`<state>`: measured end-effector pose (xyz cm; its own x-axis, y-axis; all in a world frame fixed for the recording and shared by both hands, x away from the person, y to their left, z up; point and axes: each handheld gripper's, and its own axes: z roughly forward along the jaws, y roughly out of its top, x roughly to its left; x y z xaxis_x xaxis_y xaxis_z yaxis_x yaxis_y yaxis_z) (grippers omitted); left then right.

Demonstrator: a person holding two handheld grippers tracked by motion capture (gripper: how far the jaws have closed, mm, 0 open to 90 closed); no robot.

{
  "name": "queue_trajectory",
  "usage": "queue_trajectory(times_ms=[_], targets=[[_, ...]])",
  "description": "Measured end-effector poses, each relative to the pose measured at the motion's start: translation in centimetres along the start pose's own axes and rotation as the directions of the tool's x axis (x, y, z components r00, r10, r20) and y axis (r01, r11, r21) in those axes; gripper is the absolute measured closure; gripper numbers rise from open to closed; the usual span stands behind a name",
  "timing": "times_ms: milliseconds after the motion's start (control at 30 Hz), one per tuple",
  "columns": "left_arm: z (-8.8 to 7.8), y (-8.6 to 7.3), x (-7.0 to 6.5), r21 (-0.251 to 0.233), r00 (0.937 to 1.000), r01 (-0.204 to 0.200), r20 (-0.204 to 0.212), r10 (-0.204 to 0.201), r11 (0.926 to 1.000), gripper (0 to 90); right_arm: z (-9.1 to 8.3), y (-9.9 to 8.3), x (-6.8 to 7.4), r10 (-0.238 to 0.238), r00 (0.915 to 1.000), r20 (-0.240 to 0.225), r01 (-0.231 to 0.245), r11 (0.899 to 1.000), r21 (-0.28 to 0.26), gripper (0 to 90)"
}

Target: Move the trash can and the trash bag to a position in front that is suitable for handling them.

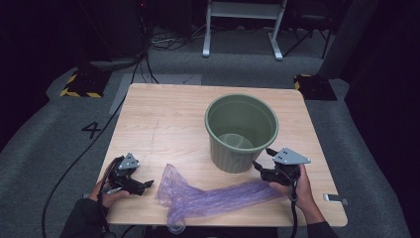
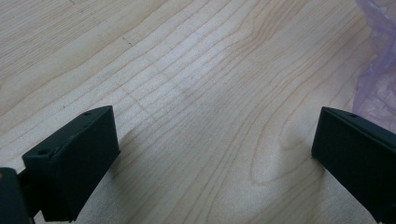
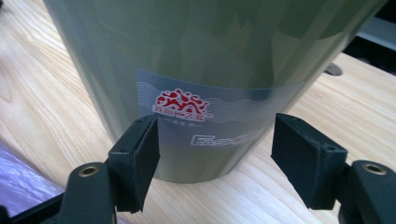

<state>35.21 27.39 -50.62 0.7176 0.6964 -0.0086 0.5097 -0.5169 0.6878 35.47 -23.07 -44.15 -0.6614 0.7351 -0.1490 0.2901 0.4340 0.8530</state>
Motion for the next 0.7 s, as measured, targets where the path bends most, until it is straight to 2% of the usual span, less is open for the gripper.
queue_trajectory(times_ms=[100, 333, 433, 467, 500, 667, 700], targets=[[0.0, 0.0, 0.0, 0.001, 1.0, 0.001, 0.002, -0.001, 1.0, 0.1, 0.3, 0.1, 0.3, 0.003, 0.9999, -0.011, -0.003, 1.0, 0.0, 27.9], [0.0, 0.0, 0.0, 0.002, 1.0, 0.002, 0.001, -0.002, 1.0, 0.1, 1.2, 0.6, 1.0, 0.018, 0.9997, 0.017, -0.017, 1.0, -0.008, 24.3], [0.0, 0.0, 0.0, 0.002, 1.0, 0.002, 0.001, -0.002, 1.0, 0.1, 1.7, 0.9, 1.2, 0.011, 0.9997, 0.02, -0.011, 1.0, -0.011, 25.8], [0.0, 0.0, 0.0, 0.002, 1.0, 0.003, 0.001, -0.003, 1.0, 0.1, 2.2, 1.2, 1.2, 0.032, 0.9994, 0.014, -0.031, 0.999, -0.012, 27.4], [0.0, 0.0, 0.0, 0.002, 1.0, 0.003, 0.001, -0.003, 1.0, 0.0, 2.2, 1.2, 1.2, 0.032, 0.9994, 0.014, -0.031, 0.999, -0.012, 27.4], [0.0, 0.0, 0.0, 0.002, 1.0, 0.004, -0.001, -0.004, 1.0, 0.0, 3.6, 2.2, 1.2, -0.008, 0.9997, 0.024, 0.008, 1.0, 0.001, 32.1], [0.0, 0.0, -0.1, 0.002, 1.0, 0.006, -0.002, -0.006, 1.0, 0.0, 3.9, 2.4, 1.0, 0.004, 0.9999, 0.015, -0.004, 1.0, -0.006, 33.4]])
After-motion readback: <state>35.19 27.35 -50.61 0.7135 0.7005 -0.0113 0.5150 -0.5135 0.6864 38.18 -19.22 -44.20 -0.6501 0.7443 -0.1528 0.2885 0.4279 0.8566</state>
